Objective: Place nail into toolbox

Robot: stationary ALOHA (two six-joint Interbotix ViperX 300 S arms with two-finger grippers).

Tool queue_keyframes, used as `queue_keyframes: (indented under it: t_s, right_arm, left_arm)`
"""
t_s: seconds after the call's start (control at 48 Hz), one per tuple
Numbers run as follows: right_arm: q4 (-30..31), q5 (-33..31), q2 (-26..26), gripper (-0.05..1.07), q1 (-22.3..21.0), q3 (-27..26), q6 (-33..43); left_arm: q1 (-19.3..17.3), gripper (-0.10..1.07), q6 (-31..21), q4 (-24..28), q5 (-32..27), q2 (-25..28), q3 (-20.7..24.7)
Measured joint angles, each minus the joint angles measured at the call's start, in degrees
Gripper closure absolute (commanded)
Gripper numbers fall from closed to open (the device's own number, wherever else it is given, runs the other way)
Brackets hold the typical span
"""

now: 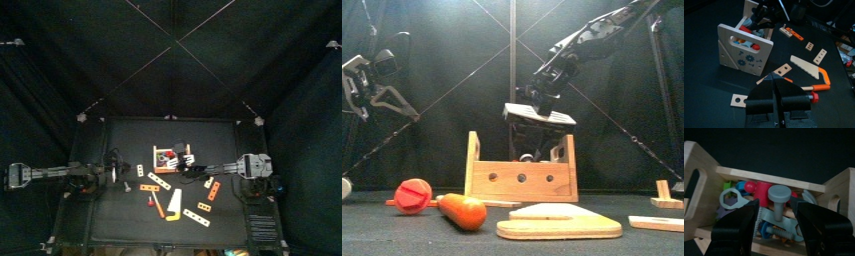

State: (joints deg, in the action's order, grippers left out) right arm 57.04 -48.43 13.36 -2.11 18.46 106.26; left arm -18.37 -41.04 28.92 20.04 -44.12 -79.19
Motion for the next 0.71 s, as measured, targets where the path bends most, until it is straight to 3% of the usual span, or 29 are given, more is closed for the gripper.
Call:
queue_keyframes:
  t_s: [0.5, 0.708]
  right_arm:
    - [3.3, -0.1, -1.5, 0.15, 1.8, -1.1, 0.0]
    - [5.3, -0.2, -5.3, 0.15, 4.1, -0.5, -0.1]
  left_arm:
    - [0.4, 0.69, 0.0, -0.1, -0.3, -0.1, 0.1]
    - [2.5, 0.65, 0.0, -0.1, -2.5, 0.0, 0.0]
